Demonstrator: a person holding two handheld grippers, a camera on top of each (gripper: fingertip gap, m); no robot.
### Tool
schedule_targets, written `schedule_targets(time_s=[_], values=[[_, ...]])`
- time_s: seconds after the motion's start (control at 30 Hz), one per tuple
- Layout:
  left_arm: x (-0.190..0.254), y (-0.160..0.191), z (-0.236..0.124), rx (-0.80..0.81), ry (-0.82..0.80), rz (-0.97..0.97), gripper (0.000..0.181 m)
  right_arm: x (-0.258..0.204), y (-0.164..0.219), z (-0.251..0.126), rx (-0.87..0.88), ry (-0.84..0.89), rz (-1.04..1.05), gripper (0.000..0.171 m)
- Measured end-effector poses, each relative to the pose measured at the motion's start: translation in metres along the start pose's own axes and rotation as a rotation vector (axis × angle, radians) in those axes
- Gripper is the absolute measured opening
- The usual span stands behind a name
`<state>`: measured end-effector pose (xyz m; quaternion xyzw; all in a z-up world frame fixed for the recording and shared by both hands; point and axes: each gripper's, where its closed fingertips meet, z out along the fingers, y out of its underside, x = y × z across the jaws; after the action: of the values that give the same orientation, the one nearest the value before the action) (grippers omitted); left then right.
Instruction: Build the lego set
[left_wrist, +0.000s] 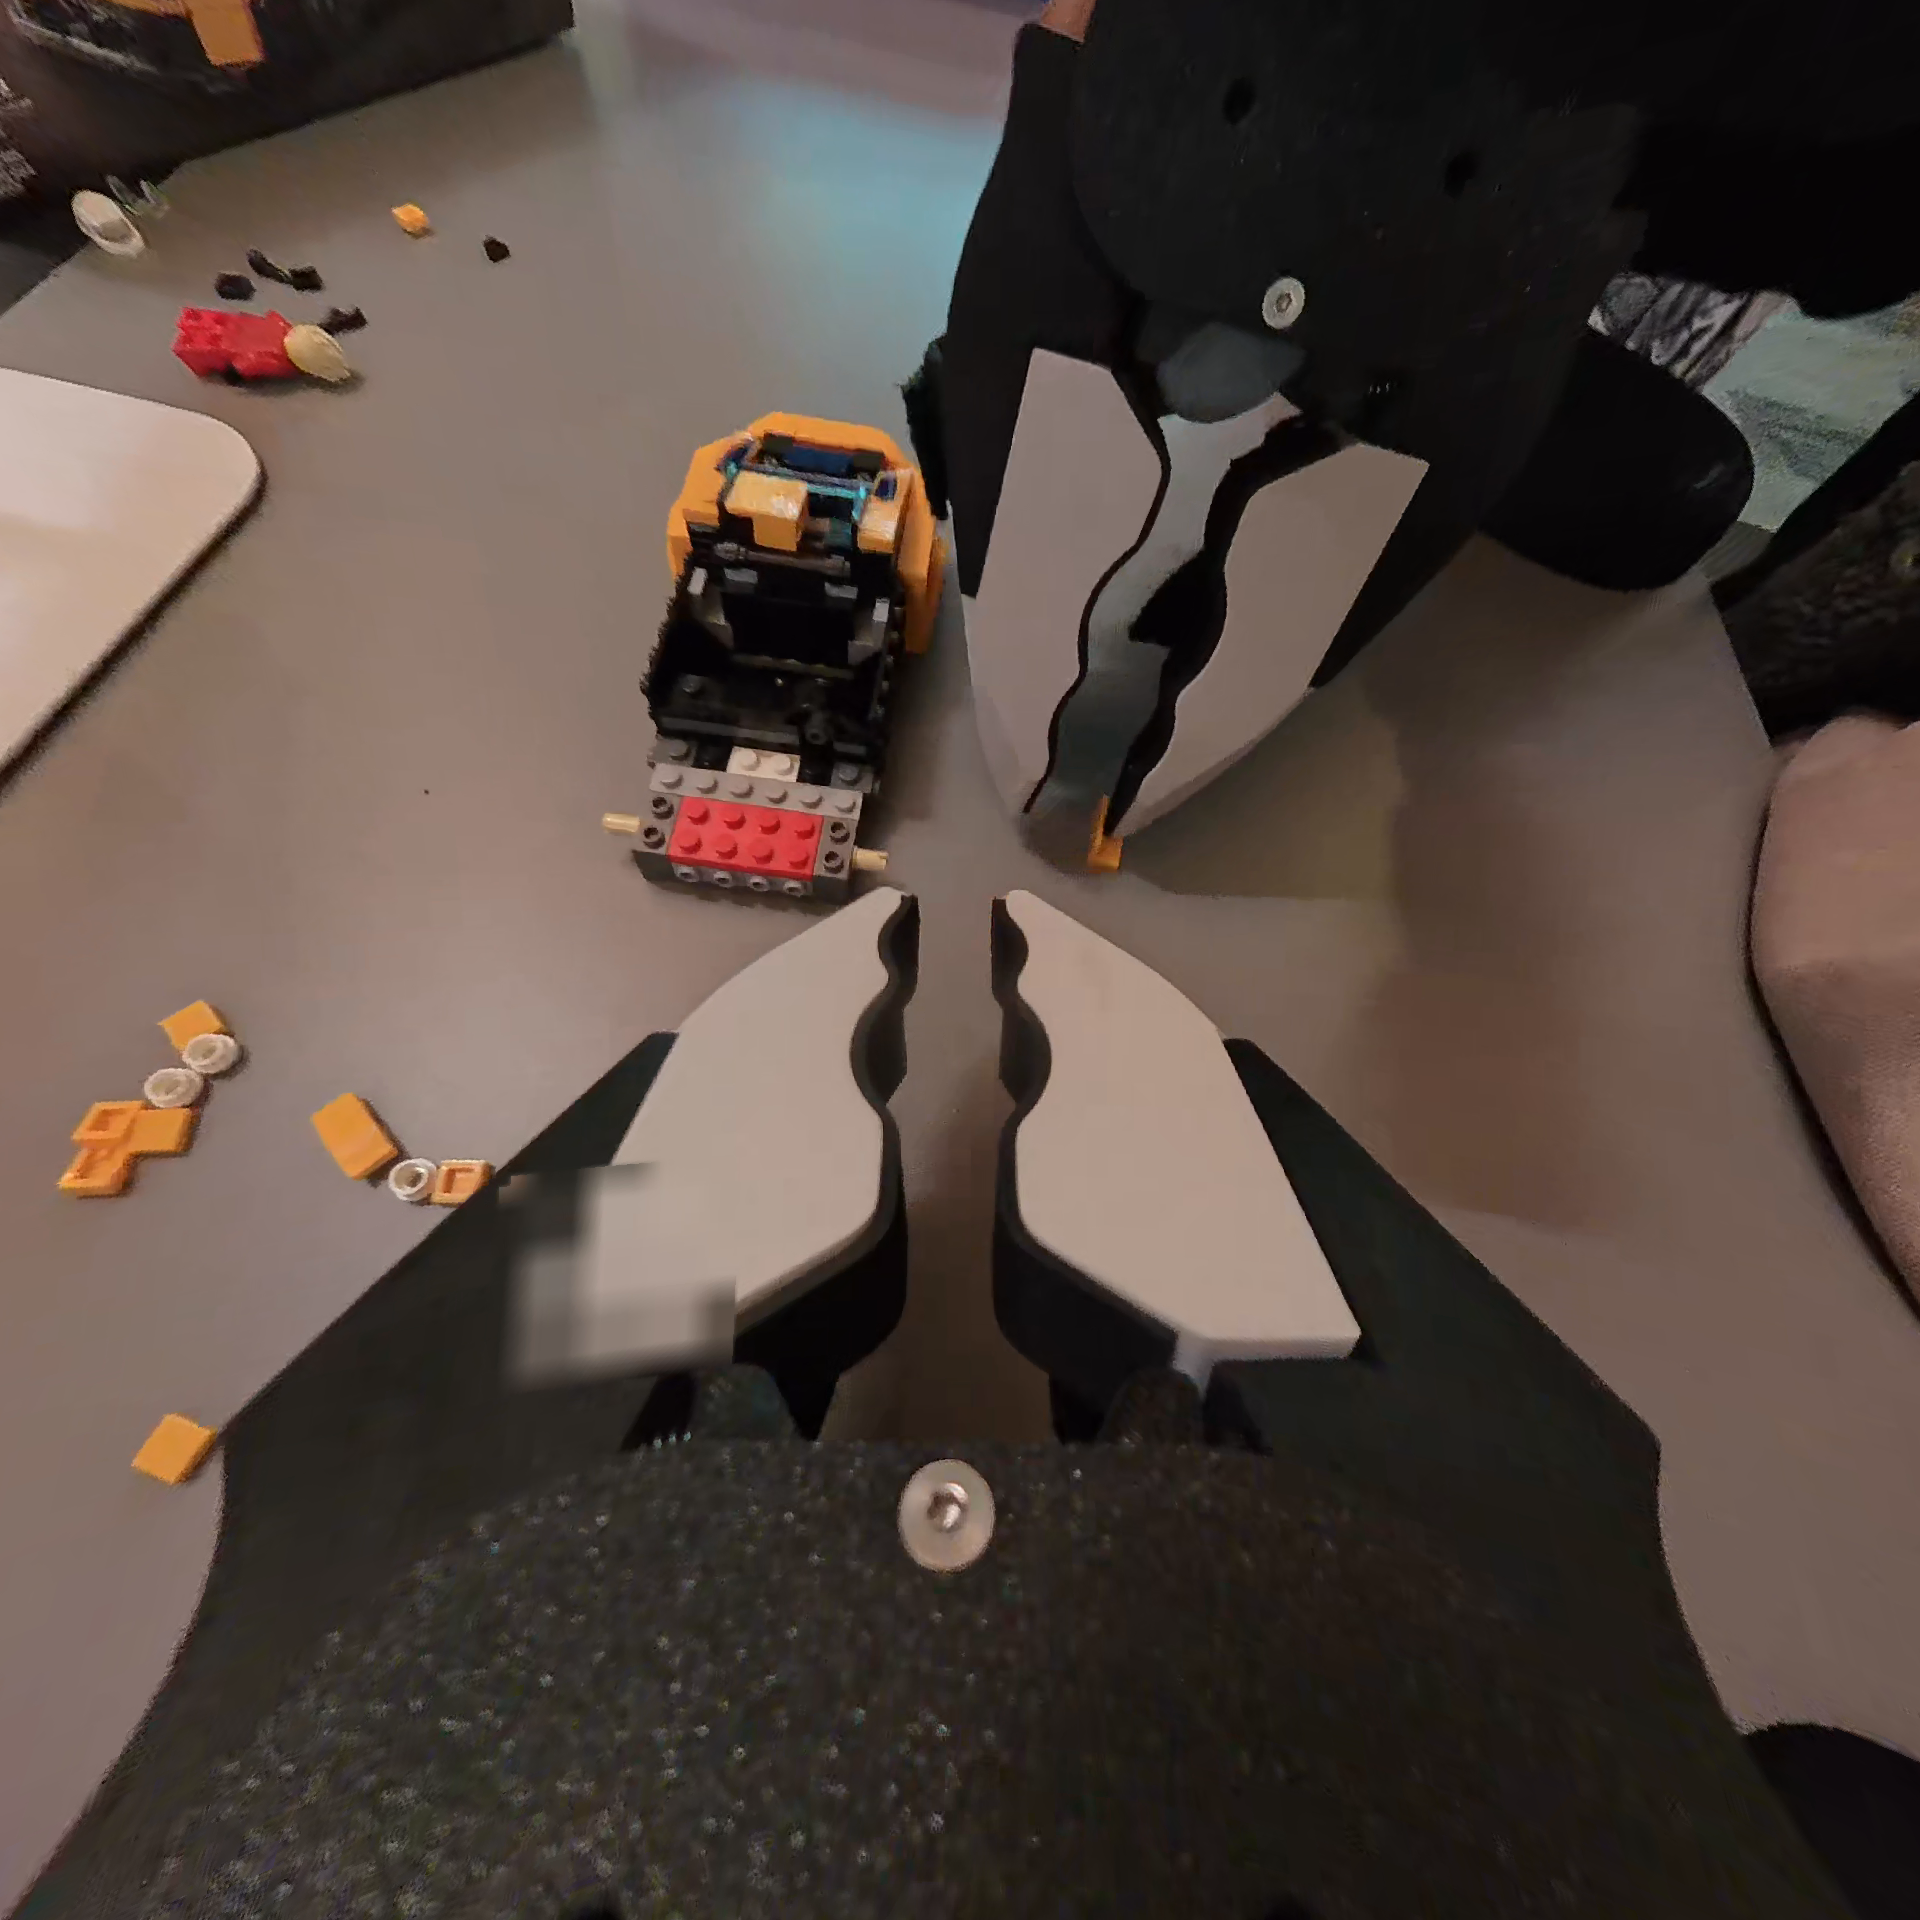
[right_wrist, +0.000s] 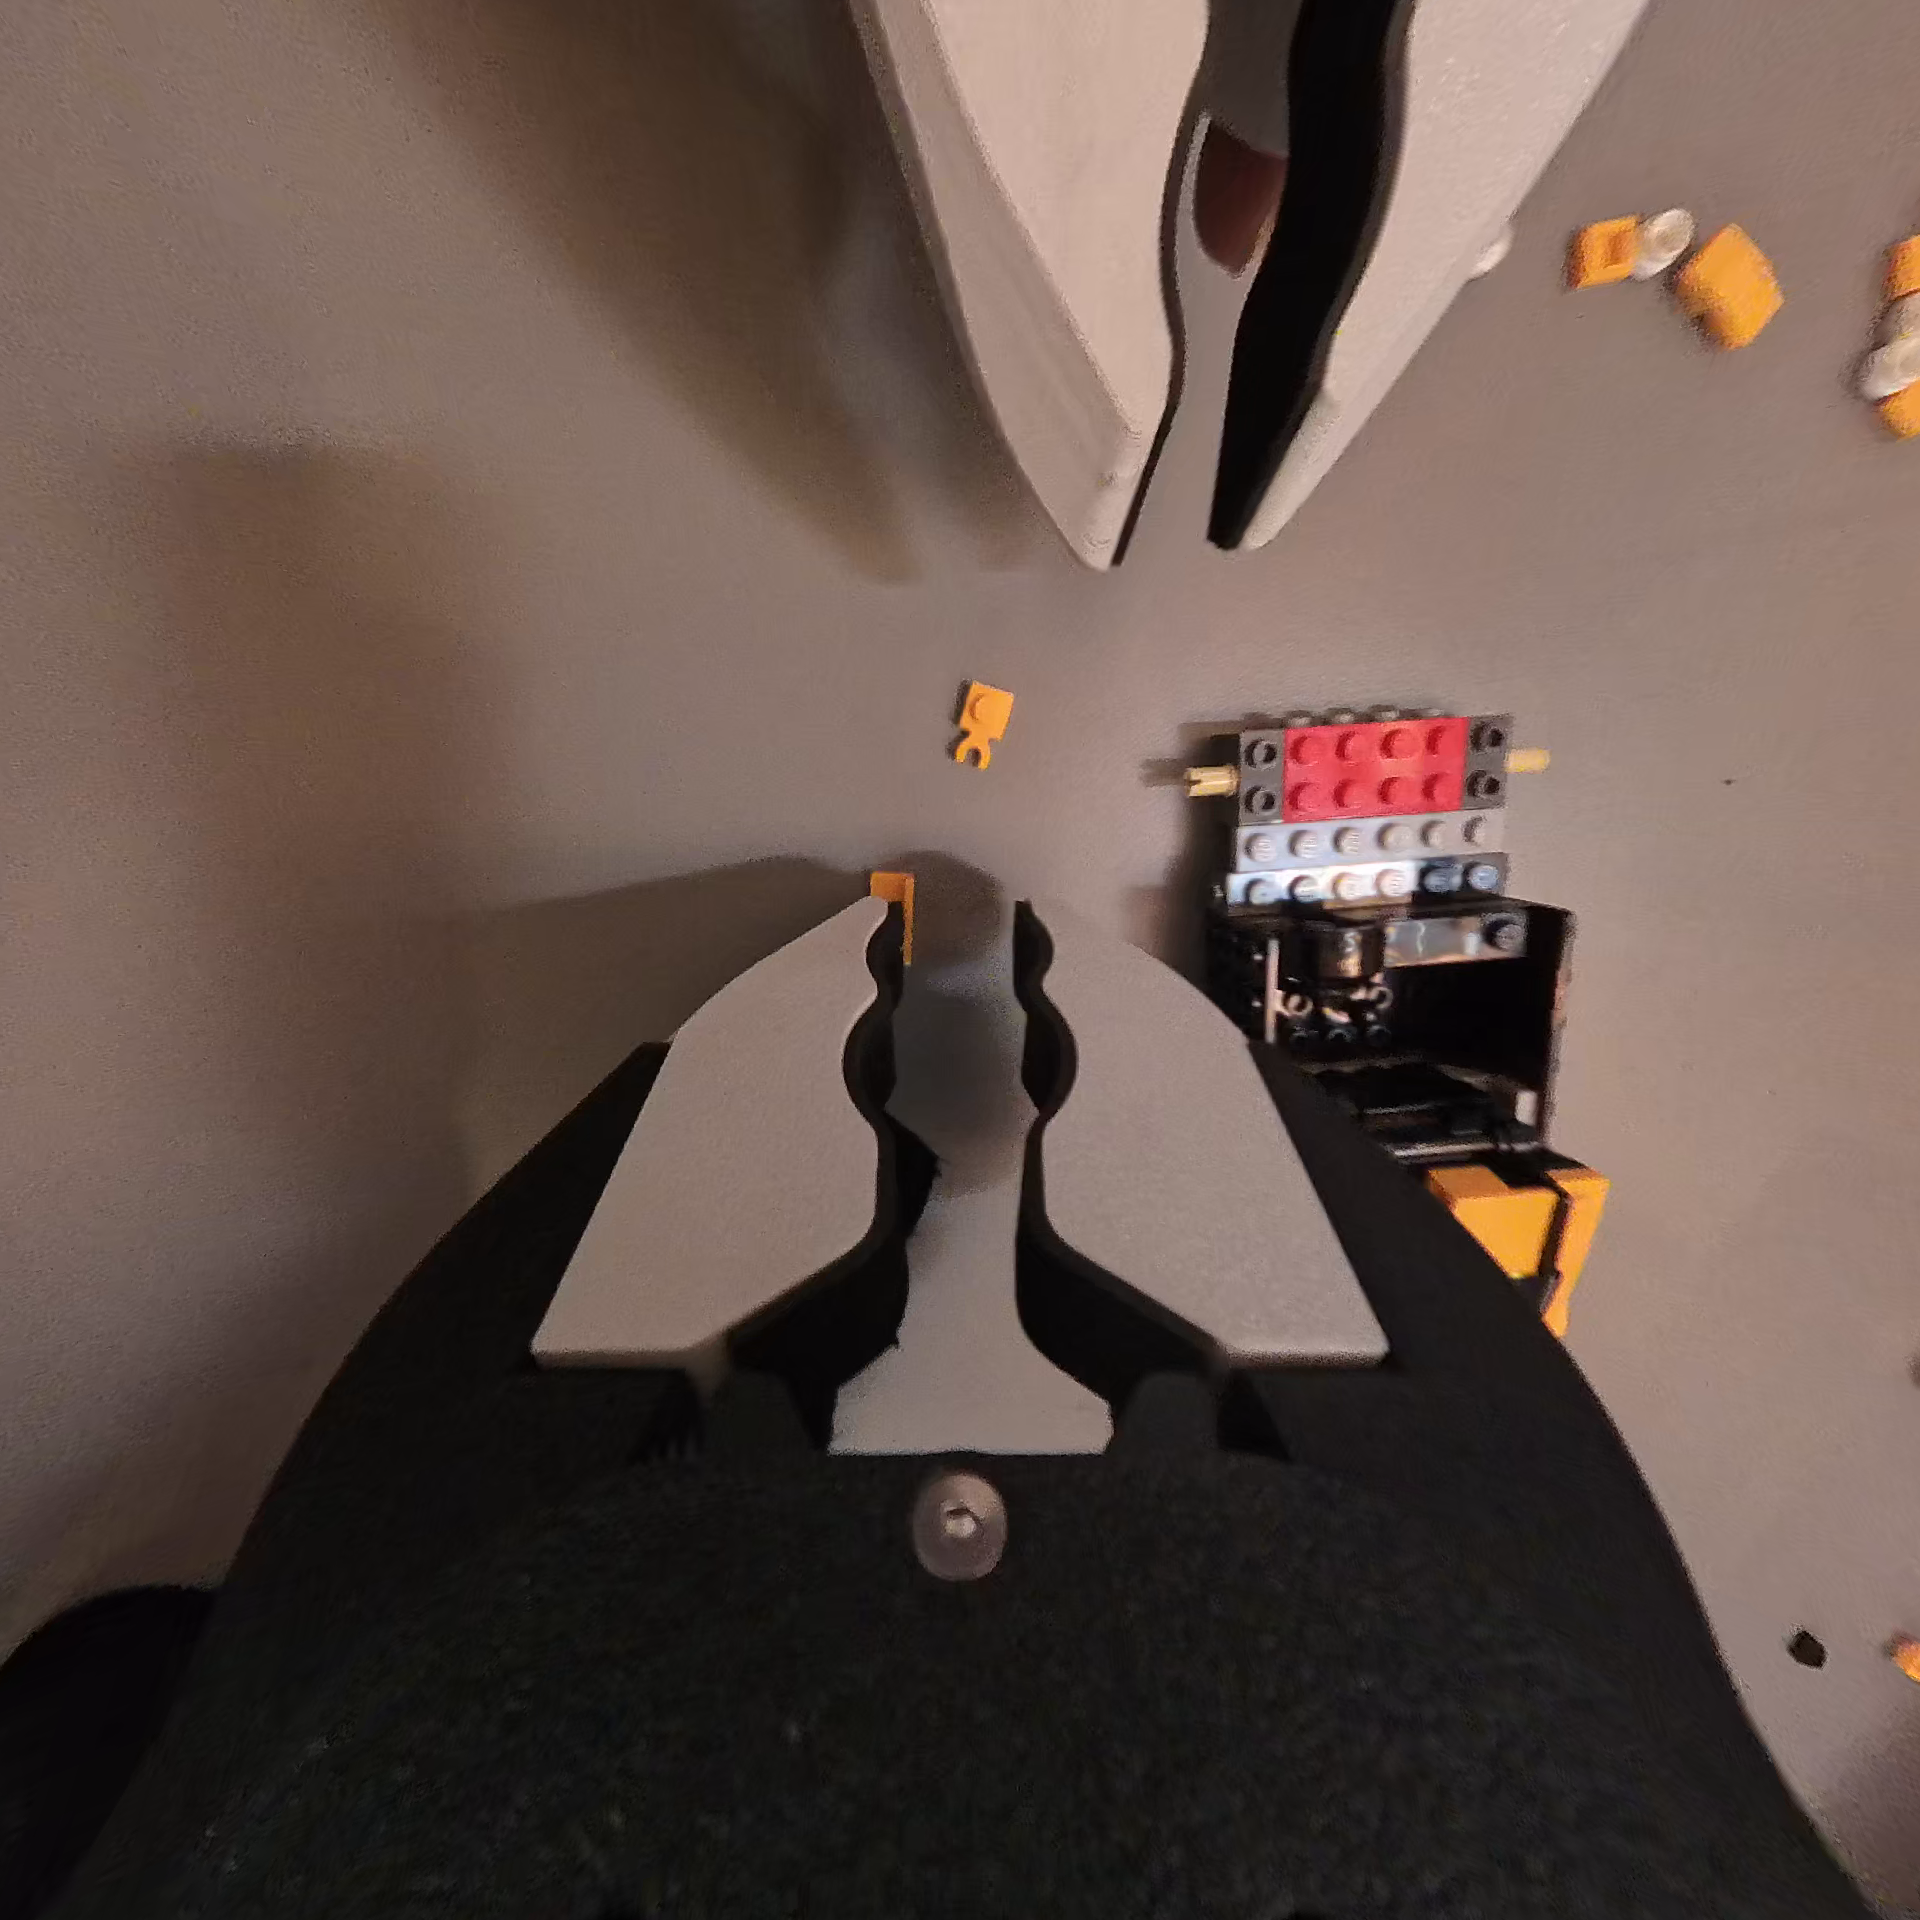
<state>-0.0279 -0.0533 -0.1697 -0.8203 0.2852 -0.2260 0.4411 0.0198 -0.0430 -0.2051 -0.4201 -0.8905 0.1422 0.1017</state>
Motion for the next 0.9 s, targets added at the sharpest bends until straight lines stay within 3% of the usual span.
schedule_targets(time_s=[0.03,0.17,0.27,0.33,0.43,0.57,0.73,0.9], values=[[-0.001,-0.004,-0.003,0.016,-0.015,0.003,0.012,0.002,-0.003,-0.004,0.041,0.023,0.008,0.021],[-0.019,-0.036,-0.037,0.093,-0.177,-0.02,0.01,0.012,-0.017,-0.039,0.296,0.133,0.069,0.025],[-0.038,-0.065,-0.102,0.146,-0.362,-0.071,0.003,0.023,-0.011,-0.072,0.51,0.227,0.171,0.026],[-0.065,-0.06,-0.157,0.069,-0.535,-0.102,0.002,0.028,0.003,-0.089,0.629,0.279,0.251,0.026],[-0.113,-0.022,-0.237,-0.183,-0.75,-0.189,0.004,0.036,0.029,-0.103,0.766,0.34,0.368,0.024],[-0.172,0.052,-0.313,-0.539,-0.838,-0.372,0.005,0.046,0.056,-0.108,0.865,0.423,0.464,0.019],[-0.201,0.135,-0.347,-0.905,-0.763,-0.537,0.011,0.05,0.066,-0.116,0.878,0.488,0.454,0.018],[-0.215,0.173,-0.345,-1.122,-0.674,-0.536,0.019,0.053,0.074,-0.112,0.879,0.482,0.478,0.016]])
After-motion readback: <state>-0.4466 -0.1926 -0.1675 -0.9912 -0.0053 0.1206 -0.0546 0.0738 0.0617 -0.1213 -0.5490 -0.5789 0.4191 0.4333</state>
